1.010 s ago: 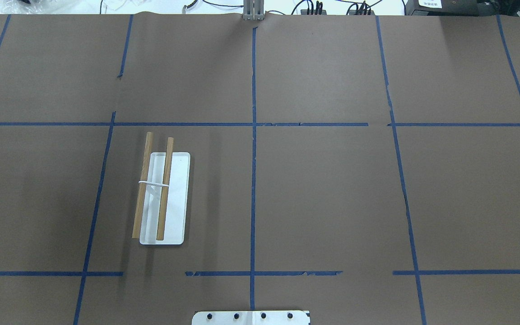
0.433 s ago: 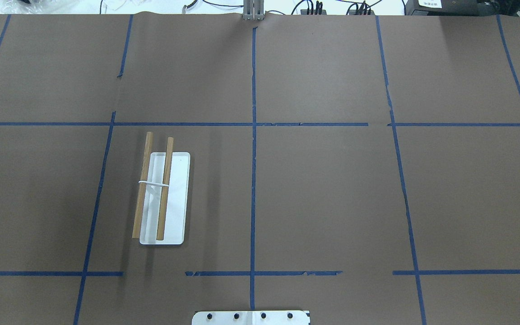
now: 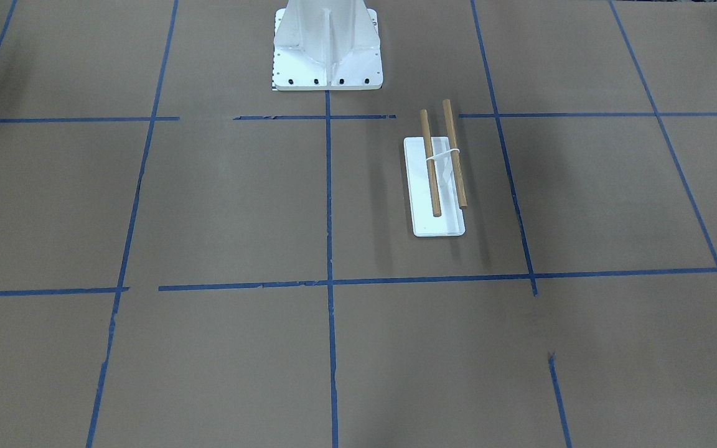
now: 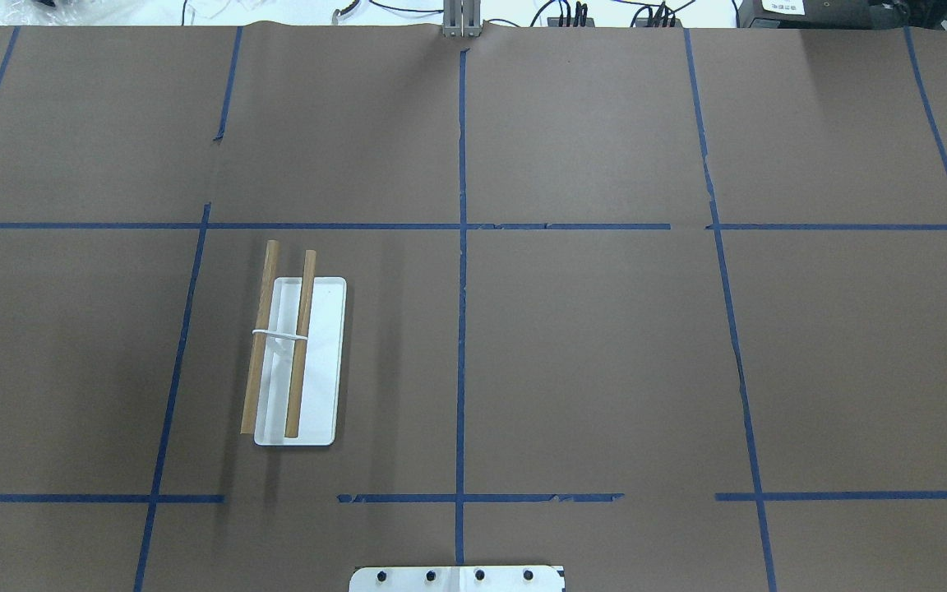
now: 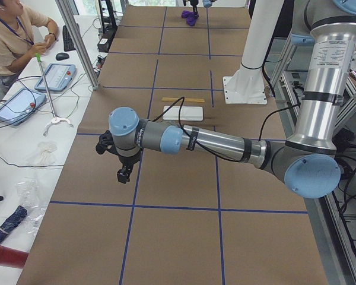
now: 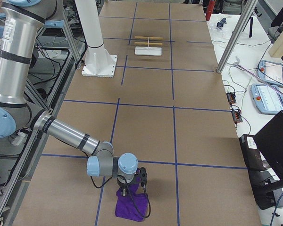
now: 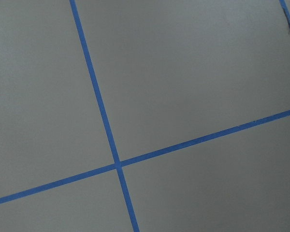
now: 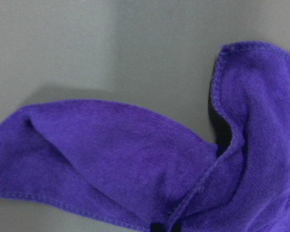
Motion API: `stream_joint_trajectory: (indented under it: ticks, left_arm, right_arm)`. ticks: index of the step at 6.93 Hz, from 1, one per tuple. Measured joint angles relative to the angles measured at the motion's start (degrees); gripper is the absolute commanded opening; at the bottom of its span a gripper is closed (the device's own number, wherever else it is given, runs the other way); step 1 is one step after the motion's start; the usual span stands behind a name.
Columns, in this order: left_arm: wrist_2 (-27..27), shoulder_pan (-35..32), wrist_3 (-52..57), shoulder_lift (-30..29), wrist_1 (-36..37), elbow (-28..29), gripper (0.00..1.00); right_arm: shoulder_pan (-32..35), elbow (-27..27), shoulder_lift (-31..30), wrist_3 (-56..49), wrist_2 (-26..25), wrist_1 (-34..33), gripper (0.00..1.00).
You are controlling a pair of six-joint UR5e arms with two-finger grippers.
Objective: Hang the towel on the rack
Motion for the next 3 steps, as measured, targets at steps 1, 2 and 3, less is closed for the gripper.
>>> stream_joint_trajectory:
  ticks: [1,2,3]
  left_arm:
    - [-0.02,0.02,0.02,-0.04,-0.06,-0.02,1.0]
    - [-0.76,0.04,-0.01,-0.04,-0.67,0.01,1.0]
    - [-2.99,0.04,-0.15,-0.05,-2.06,0.06,1.0]
  right_arm:
    - [0.92,4.19,-0.74,0.0,0.59,-1.15,0.0]
    - [2.78,10.71,-1.14,0.08,1.2,-5.27,0.0]
    - [4.51,19.36,-0.51,0.45,1.68,-13.02,0.0]
